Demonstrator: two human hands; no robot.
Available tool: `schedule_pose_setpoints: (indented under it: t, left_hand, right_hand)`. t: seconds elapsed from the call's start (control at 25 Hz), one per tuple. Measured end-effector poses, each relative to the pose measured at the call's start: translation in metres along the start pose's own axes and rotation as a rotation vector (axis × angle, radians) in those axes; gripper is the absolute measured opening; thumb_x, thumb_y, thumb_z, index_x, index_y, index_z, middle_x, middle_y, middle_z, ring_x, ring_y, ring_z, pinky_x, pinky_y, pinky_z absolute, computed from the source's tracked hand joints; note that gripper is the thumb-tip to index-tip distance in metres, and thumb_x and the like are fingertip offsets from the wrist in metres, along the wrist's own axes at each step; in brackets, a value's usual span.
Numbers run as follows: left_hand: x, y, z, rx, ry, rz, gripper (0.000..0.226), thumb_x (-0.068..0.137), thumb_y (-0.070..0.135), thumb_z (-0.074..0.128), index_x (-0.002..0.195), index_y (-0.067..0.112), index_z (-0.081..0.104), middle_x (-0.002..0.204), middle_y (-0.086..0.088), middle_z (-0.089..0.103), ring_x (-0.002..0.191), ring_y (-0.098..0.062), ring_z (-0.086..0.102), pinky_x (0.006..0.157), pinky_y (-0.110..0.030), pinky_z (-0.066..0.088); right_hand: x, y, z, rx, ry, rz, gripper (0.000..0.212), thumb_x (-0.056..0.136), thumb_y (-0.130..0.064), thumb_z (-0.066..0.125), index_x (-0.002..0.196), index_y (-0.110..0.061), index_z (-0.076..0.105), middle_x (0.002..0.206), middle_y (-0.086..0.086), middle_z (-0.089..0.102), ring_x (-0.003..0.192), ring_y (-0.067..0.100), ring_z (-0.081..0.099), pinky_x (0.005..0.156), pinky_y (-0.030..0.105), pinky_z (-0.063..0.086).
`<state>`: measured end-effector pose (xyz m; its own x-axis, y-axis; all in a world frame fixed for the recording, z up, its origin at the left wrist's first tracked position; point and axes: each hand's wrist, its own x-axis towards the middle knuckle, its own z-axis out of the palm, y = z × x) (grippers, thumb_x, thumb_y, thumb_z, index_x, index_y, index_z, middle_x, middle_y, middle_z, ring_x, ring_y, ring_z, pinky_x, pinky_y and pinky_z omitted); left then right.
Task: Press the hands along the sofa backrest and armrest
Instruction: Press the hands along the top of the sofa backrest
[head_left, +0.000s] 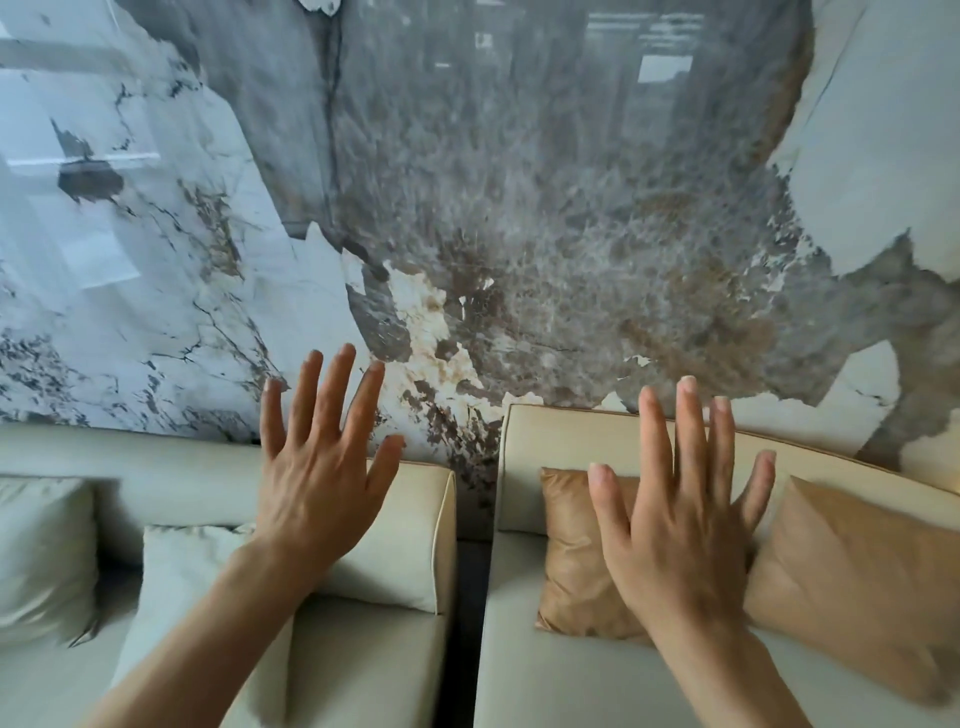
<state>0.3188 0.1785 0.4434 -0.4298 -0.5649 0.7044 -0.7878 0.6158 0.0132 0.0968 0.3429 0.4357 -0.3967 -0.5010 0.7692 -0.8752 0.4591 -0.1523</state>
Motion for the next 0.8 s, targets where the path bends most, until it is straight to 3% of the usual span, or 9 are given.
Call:
schedule_pose_setpoints:
  t: [0.16, 0.36, 0.6, 0.8]
  left_hand:
    - [-0.016, -0.032, -0.016, 0.01, 0.021, -0.008, 0.064, 0.094, 0.046, 0.036, 0.151, 0.016, 0.034, 0.161, -0.013, 0.026, 0.15, -0.031, 0.015, 0.121, -0.054, 0.004]
    - [-0.031, -0.108, -0.02, 0.004, 0.003, -0.027, 0.063, 0.094, 0.045, 0.036, 0.149, 0.014, 0.037, 0.159, -0.015, 0.032, 0.148, -0.034, 0.021, 0.119, -0.06, 0.014]
    - [-0.047, -0.264, -0.003, -0.029, -0.11, -0.004, 0.064, 0.093, 0.045, 0.036, 0.149, 0.013, 0.036, 0.16, -0.016, 0.028, 0.149, -0.036, 0.017, 0.12, -0.06, 0.011]
    - [-0.041, -0.327, 0.01, -0.085, -0.135, -0.003, 0.066, 0.093, 0.046, 0.036, 0.151, 0.014, 0.034, 0.161, -0.015, 0.026, 0.149, -0.036, 0.016, 0.12, -0.059, 0.008]
  right_hand:
    - [-0.007, -0.047, -0.009, 0.021, -0.031, -0.006, 0.069, 0.093, -0.054, 0.037, 0.152, -0.018, 0.03, 0.161, 0.011, 0.025, 0.148, 0.033, 0.021, 0.113, 0.065, 0.015]
    - [-0.017, -0.123, 0.008, 0.001, -0.054, -0.029, 0.068, 0.094, -0.055, 0.033, 0.152, -0.02, 0.028, 0.16, 0.011, 0.026, 0.147, 0.034, 0.023, 0.112, 0.065, 0.014]
    - [-0.047, -0.265, 0.05, -0.086, -0.104, 0.026, 0.068, 0.093, -0.053, 0.035, 0.153, -0.022, 0.024, 0.162, 0.008, 0.022, 0.148, 0.031, 0.02, 0.115, 0.062, 0.008]
    - [-0.041, -0.332, 0.066, -0.162, -0.118, 0.011, 0.068, 0.094, -0.055, 0.034, 0.153, -0.023, 0.024, 0.162, 0.008, 0.022, 0.148, 0.03, 0.021, 0.115, 0.06, 0.007]
